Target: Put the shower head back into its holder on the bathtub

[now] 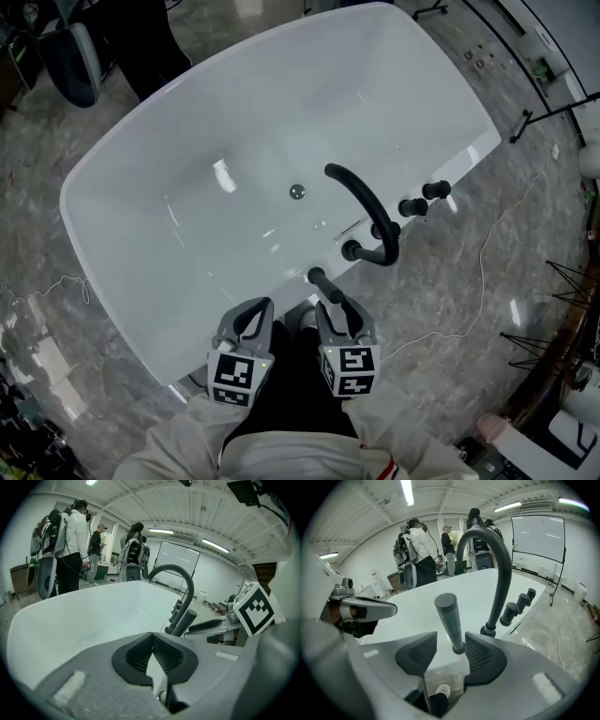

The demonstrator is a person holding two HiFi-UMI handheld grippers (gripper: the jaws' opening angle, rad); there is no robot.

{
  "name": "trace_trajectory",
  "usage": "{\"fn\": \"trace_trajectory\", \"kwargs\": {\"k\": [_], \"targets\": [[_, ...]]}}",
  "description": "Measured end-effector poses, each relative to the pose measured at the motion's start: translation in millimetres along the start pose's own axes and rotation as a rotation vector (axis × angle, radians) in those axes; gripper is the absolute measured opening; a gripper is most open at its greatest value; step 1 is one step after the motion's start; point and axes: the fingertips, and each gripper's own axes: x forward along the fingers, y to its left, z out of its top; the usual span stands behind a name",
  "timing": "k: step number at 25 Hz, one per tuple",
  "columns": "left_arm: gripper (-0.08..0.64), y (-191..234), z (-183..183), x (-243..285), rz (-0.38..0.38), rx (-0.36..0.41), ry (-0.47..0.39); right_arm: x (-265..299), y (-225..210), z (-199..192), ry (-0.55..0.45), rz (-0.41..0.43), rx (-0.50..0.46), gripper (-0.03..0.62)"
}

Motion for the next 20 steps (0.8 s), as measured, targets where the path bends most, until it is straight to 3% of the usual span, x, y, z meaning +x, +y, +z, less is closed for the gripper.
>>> {"fn": "trace_trajectory", "kwargs": {"k": [9,13,20], "targets": [[0.000,-23,50,-30,0.001,0.079,-0.048,-67,-13,37,-0.077,-0.018,0.000,0.178],[0.000,-40,88,-38,-0.003,0.104,-0.091,-104,-36,83,-0.168,-0.013,0.076,0.169],[0.000,-52,151,-69,-0.006,0.166,-0.183,-163,-62,154,-0.359,-0.069,0.101,0.107]]}}
